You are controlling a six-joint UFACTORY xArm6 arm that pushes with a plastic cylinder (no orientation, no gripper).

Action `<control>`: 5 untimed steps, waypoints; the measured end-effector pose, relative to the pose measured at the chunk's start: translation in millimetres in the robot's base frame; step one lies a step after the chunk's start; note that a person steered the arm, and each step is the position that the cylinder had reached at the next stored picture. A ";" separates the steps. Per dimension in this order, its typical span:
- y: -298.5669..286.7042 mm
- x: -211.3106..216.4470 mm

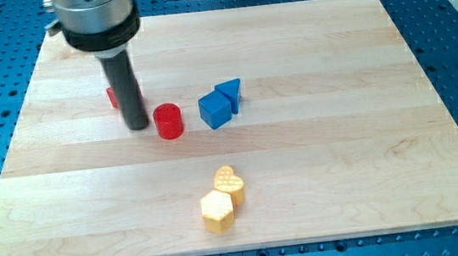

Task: Separate the yellow blocks from each other

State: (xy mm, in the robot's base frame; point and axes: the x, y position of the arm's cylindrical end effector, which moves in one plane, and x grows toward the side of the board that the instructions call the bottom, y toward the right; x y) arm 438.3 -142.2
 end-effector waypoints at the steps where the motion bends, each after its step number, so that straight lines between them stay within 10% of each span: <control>1: -18.5 37.4; 5: 31.8 43.5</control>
State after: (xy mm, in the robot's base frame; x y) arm 481.8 -110.4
